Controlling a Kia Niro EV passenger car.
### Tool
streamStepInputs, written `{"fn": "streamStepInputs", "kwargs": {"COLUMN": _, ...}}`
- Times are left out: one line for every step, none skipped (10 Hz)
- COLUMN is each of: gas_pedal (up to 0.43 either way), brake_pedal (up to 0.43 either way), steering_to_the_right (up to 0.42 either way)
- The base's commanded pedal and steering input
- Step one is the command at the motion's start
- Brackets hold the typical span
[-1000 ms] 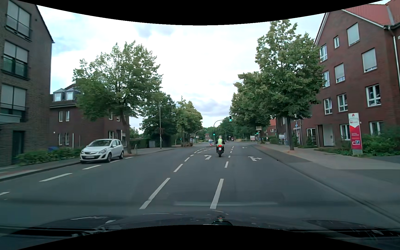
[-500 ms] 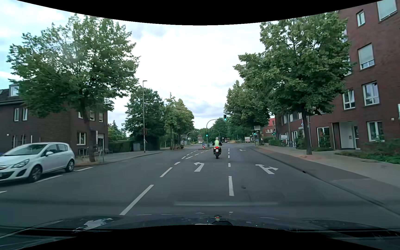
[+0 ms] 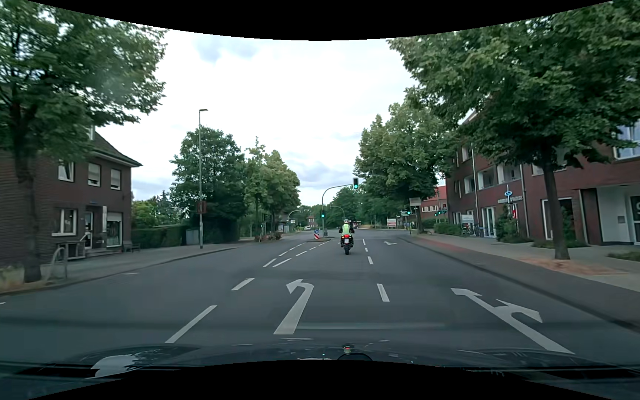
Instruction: Follow the waypoints while adhering to traffic rules and regulations
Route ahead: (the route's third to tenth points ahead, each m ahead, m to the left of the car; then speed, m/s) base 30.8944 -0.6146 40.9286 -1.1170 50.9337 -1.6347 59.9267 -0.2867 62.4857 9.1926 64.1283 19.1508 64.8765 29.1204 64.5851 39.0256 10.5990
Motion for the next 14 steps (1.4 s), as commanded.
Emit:
{"fn": "streamStepInputs", "kwargs": {"gas_pedal": 0.197, "brake_pedal": 0.0, "steering_to_the_right": 0.021}}
{"fn": "streamStepInputs", "kwargs": {"gas_pedal": 0.157, "brake_pedal": 0.0, "steering_to_the_right": 0.021}}
{"fn": "streamStepInputs", "kwargs": {"gas_pedal": 0.087, "brake_pedal": 0.0, "steering_to_the_right": 0.02}}
{"fn": "streamStepInputs", "kwargs": {"gas_pedal": 0.067, "brake_pedal": 0.0, "steering_to_the_right": 0.02}}
{"fn": "streamStepInputs", "kwargs": {"gas_pedal": 0.067, "brake_pedal": 0.0, "steering_to_the_right": 0.02}}
{"fn": "streamStepInputs", "kwargs": {"gas_pedal": 0.067, "brake_pedal": 0.0, "steering_to_the_right": 0.02}}
{"fn": "streamStepInputs", "kwargs": {"gas_pedal": 0.067, "brake_pedal": 0.0, "steering_to_the_right": 0.02}}
{"fn": "streamStepInputs", "kwargs": {"gas_pedal": 0.02, "brake_pedal": 0.0, "steering_to_the_right": 0.017}}
{"fn": "streamStepInputs", "kwargs": {"gas_pedal": 0.0, "brake_pedal": 0.0, "steering_to_the_right": 0.015}}
{"fn": "streamStepInputs", "kwargs": {"gas_pedal": 0.0, "brake_pedal": 0.0, "steering_to_the_right": 0.015}}
{"fn": "streamStepInputs", "kwargs": {"gas_pedal": 0.039, "brake_pedal": 0.0, "steering_to_the_right": 0.014}}
{"fn": "streamStepInputs", "kwargs": {"gas_pedal": 0.228, "brake_pedal": 0.0, "steering_to_the_right": 0.011}}
{"fn": "streamStepInputs", "kwargs": {"gas_pedal": 0.228, "brake_pedal": 0.0, "steering_to_the_right": 0.01}}
{"fn": "streamStepInputs", "kwargs": {"gas_pedal": 0.228, "brake_pedal": 0.0, "steering_to_the_right": 0.009}}
